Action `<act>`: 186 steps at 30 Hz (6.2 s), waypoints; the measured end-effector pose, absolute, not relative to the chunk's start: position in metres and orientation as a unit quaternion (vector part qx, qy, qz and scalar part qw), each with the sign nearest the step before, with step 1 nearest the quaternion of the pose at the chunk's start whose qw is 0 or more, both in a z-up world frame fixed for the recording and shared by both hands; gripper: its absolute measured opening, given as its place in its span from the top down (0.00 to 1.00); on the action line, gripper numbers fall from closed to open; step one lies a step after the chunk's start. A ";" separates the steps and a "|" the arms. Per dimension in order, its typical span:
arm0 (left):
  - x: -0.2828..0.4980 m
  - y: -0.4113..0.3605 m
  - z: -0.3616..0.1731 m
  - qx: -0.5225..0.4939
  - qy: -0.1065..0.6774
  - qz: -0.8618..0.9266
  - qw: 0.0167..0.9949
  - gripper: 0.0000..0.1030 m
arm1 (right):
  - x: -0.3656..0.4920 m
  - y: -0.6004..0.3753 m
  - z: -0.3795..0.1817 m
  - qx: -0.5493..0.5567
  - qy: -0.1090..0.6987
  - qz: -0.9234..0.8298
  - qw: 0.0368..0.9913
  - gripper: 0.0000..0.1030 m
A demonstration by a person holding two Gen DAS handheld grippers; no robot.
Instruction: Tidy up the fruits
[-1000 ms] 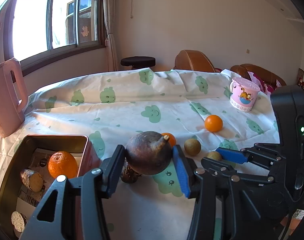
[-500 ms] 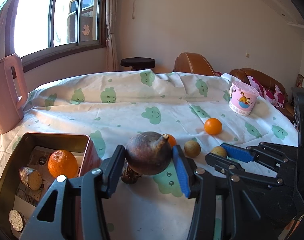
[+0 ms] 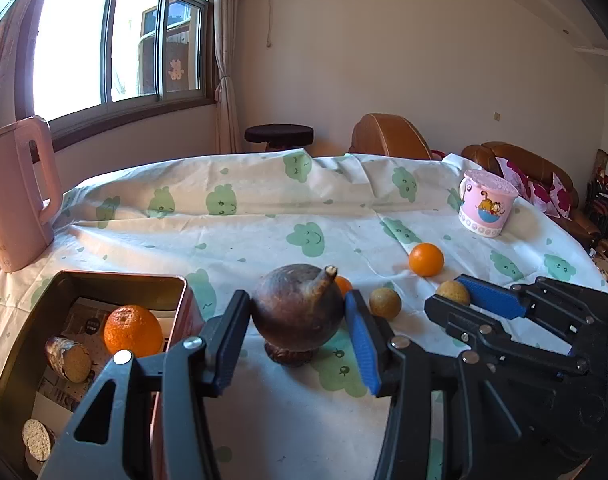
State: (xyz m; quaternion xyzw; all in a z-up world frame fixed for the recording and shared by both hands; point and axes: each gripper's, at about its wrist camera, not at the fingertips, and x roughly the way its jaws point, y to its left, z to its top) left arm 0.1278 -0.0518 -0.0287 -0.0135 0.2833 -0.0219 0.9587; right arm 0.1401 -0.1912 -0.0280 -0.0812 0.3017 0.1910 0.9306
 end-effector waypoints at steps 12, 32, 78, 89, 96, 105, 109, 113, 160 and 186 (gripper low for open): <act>0.122 -0.055 -0.026 -0.004 0.264 -0.016 0.964 0.51 | 0.126 -0.195 -0.021 -0.079 0.264 0.191 0.942 0.73; 0.106 -0.041 -0.022 -0.032 0.248 -0.022 0.968 0.36 | 0.120 -0.207 -0.016 -0.056 0.249 0.188 0.948 0.73; 0.088 -0.073 -0.058 0.112 0.383 -0.041 0.916 0.51 | 0.088 -0.221 -0.013 -0.034 0.235 0.198 0.951 0.73; 0.082 -0.057 -0.048 0.061 0.362 -0.070 0.928 0.52 | 0.084 -0.217 -0.011 -0.034 0.224 0.204 0.952 0.73; 0.069 -0.030 -0.025 0.014 0.321 -0.068 0.944 0.52 | 0.080 -0.199 -0.007 -0.041 0.218 0.222 0.949 0.73; 0.058 0.015 -0.009 -0.013 0.286 -0.021 0.958 0.52 | 0.073 -0.165 0.007 -0.054 0.204 0.258 0.943 0.73; 0.056 0.031 -0.010 -0.022 0.280 -0.004 0.960 0.52 | 0.070 -0.148 0.011 -0.058 0.201 0.276 0.938 0.73; 0.054 0.042 -0.012 -0.026 0.277 0.007 0.960 0.52 | 0.068 -0.131 0.014 -0.064 0.199 0.291 0.933 0.73; 0.055 0.116 -0.034 -0.060 0.306 0.058 0.948 0.52 | 0.066 -0.023 -0.019 -0.115 0.261 0.362 0.888 0.73; 0.058 0.115 -0.036 -0.052 0.311 0.057 0.947 0.50 | 0.074 -0.020 -0.028 -0.112 0.289 0.372 0.875 0.73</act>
